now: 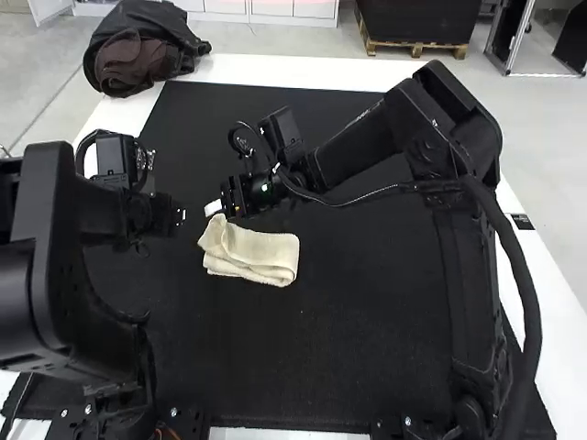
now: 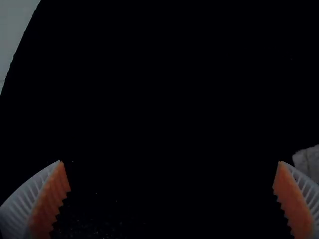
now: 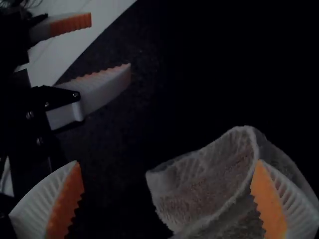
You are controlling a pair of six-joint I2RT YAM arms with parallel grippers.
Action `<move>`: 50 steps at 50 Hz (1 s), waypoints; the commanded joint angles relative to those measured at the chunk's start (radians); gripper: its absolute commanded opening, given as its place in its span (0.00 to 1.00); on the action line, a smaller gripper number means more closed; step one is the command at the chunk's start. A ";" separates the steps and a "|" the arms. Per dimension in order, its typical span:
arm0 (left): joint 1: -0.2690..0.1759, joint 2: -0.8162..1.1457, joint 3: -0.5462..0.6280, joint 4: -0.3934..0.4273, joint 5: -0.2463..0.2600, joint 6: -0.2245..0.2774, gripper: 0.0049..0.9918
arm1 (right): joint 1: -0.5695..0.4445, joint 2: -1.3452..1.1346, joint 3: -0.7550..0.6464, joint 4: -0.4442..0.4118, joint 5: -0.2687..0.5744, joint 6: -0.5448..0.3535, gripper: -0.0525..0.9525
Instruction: Fold the towel.
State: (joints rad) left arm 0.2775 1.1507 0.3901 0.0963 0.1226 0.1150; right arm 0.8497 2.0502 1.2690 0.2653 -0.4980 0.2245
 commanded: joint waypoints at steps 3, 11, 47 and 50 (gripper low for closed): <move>0.006 -0.019 0.009 0.008 -0.006 -0.002 0.97 | -0.018 -0.051 0.029 -0.009 -0.005 0.010 0.87; 0.006 -0.019 0.007 0.008 -0.006 -0.002 0.97 | -0.047 -0.097 0.021 -0.057 -0.007 -0.016 0.87; 0.003 -0.019 0.007 0.008 -0.006 0.000 0.97 | -0.101 -0.209 -0.165 -0.130 -0.007 -0.083 0.04; 0.006 -0.019 0.007 0.008 -0.006 0.000 0.97 | -0.100 -0.208 -0.184 -0.097 -0.007 -0.077 0.04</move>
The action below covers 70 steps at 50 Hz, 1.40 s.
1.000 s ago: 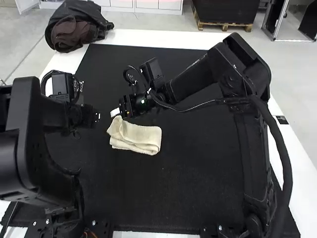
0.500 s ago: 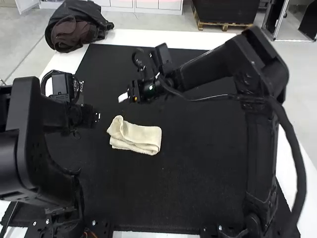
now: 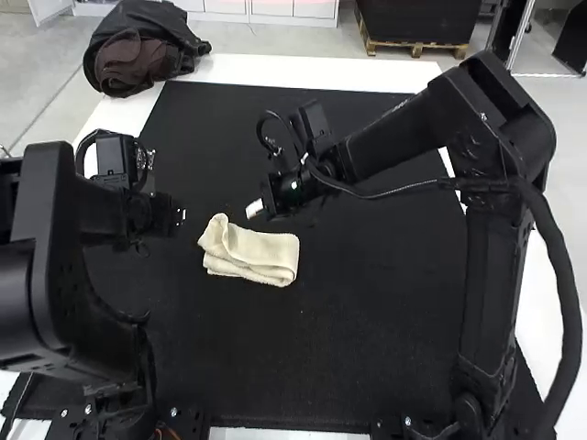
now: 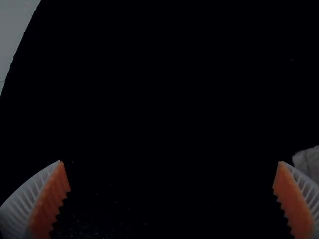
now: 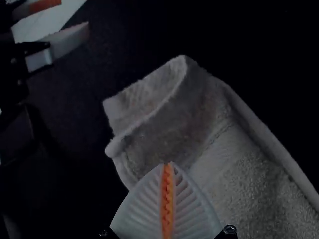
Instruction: Fold the towel.
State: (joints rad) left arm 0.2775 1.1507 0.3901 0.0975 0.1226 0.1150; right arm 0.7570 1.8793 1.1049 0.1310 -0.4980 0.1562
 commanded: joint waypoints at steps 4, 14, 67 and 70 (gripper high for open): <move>0.006 -0.019 0.007 0.008 -0.006 0.000 0.97 | -0.005 -0.028 -0.036 0.071 -0.004 -0.004 0.04; 0.008 -0.019 0.007 0.013 -0.005 0.000 0.97 | -0.002 0.009 -0.054 0.113 -0.007 -0.007 0.04; 0.003 -0.019 0.024 0.034 -0.005 -0.005 0.97 | 0.048 0.253 -0.119 0.386 -0.054 0.031 0.04; 0.003 -0.019 0.024 0.034 -0.003 -0.006 0.97 | 0.054 0.267 -0.131 0.404 -0.054 0.031 0.04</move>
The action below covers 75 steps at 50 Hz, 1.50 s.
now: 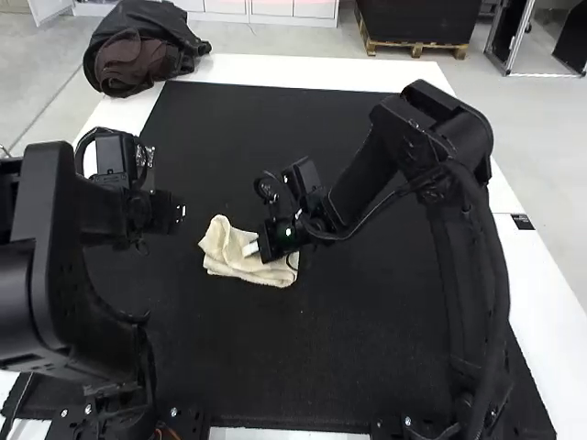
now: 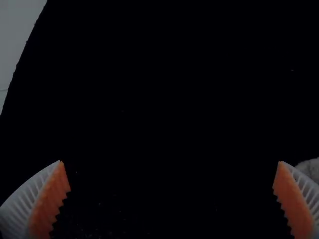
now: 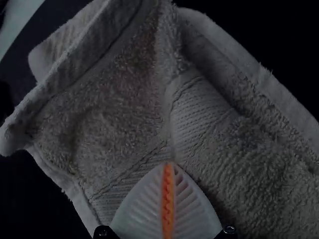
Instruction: Fold the towel.
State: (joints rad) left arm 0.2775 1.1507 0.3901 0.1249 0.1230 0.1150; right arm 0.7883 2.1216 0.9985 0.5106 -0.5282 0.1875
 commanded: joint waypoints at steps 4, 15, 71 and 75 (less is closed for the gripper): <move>0.003 -0.019 0.026 0.007 -0.005 -0.006 0.97 | 0.028 0.041 -0.034 0.051 -0.023 0.000 0.04; 0.003 -0.019 0.024 0.005 -0.005 -0.006 0.97 | 0.015 0.017 -0.026 0.103 -0.024 0.038 0.04; 0.008 -0.020 0.032 -0.025 -0.002 -0.017 0.97 | 0.085 -0.058 0.111 0.011 -0.019 0.070 0.04; 0.009 -0.019 0.035 -0.027 0.000 -0.017 0.97 | 0.091 -0.045 0.118 0.011 -0.019 0.070 0.04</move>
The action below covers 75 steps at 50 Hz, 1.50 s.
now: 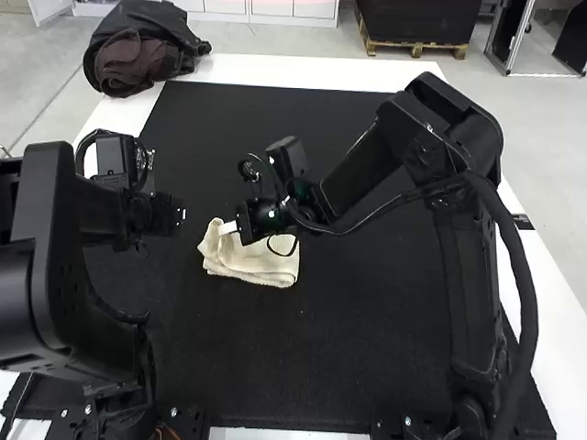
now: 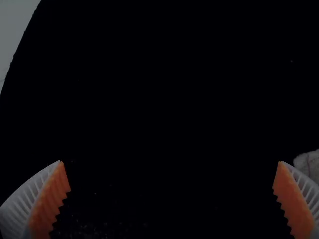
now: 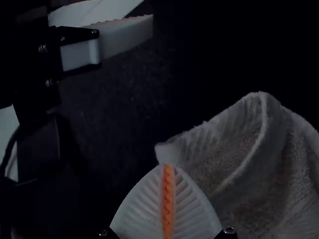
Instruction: Fold the towel.
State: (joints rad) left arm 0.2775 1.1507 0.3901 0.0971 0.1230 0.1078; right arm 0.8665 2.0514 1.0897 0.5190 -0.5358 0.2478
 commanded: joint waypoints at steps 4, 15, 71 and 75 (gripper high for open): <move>0.009 -0.025 0.036 -0.004 0.001 -0.010 0.97 | 0.012 0.036 0.029 0.004 -0.012 0.010 0.04; 0.019 -0.049 0.036 0.004 0.001 -0.010 0.97 | 0.005 0.018 0.035 -0.002 -0.016 0.013 0.04; 0.011 -0.046 0.035 0.013 -0.002 -0.026 0.97 | -0.052 -0.054 -0.002 -0.112 -0.036 0.008 0.04; 0.011 -0.046 0.035 0.010 -0.002 -0.026 0.97 | -0.052 -0.051 -0.011 -0.109 -0.036 0.004 0.04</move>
State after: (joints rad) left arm 0.2840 1.1149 0.3901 0.1040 0.1230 0.0891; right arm 0.8196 1.9896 1.0912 0.4004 -0.5583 0.2676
